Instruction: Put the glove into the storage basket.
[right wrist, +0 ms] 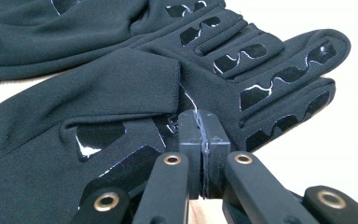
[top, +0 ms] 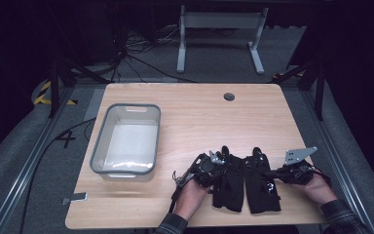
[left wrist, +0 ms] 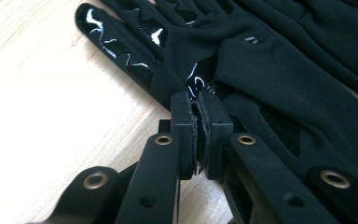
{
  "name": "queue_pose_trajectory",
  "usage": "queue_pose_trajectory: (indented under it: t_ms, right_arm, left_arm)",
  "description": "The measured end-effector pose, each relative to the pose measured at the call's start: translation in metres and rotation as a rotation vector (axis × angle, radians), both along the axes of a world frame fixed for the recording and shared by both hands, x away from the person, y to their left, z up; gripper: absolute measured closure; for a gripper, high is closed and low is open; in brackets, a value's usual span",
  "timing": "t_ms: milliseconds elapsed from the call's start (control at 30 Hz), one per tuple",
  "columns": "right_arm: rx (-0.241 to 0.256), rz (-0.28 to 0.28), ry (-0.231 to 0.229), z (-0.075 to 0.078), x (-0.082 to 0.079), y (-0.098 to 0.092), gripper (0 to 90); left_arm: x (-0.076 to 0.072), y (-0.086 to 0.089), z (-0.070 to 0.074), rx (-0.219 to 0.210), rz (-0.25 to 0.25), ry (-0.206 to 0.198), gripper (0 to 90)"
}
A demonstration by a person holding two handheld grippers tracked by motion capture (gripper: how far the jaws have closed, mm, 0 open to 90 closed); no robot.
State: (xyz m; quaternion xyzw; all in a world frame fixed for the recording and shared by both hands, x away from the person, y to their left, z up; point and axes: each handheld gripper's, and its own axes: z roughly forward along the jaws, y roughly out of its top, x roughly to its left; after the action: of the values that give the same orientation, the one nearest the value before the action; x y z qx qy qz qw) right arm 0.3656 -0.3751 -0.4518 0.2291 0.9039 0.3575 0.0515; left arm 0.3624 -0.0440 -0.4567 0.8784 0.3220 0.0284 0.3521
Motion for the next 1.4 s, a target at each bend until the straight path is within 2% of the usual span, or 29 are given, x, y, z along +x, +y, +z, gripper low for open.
queue_pose_trajectory:
  t_ms: [67,100,133,400,533,667,833,1100,1400]
  right_arm:
    - [0.001,-0.006,0.003,0.0,0.0,0.0,90.0]
    - [0.002,-0.009,0.003,0.0,0.0,0.001,90.0]
    - [0.002,-0.009,0.003,0.0,0.0,0.001,90.0]
    - [-0.004,-0.03,0.003,0.001,0.0,0.003,90.0]
    - [-0.008,-0.04,-0.001,0.001,0.001,0.004,90.0]
    - [-0.012,-0.052,-0.004,0.001,0.001,0.005,90.0]
    - [-0.014,-0.07,-0.007,0.001,0.002,0.007,90.0]
    - [-0.021,-0.092,-0.015,0.001,0.004,0.015,90.0]
    - [-0.02,-0.08,-0.011,0.001,0.006,0.025,90.0]
  left_arm:
    - [0.002,0.003,0.0,-0.022,0.01,0.017,87.1]
    - [0.003,0.007,0.003,-0.053,0.027,0.032,87.1]
    - [0.003,0.007,0.003,-0.053,0.027,0.032,87.2]
    - [0.003,0.02,0.014,-0.137,0.06,0.03,87.2]
    - [0.002,0.022,0.018,-0.173,0.051,0.044,87.2]
    - [0.001,0.025,0.021,-0.228,0.038,0.057,87.2]
    - [-0.001,0.025,0.028,-0.276,0.022,0.054,87.2]
    - [0.001,0.022,0.033,-0.296,0.006,0.053,87.2]
    - [0.004,0.013,0.038,-0.317,-0.023,0.049,87.2]
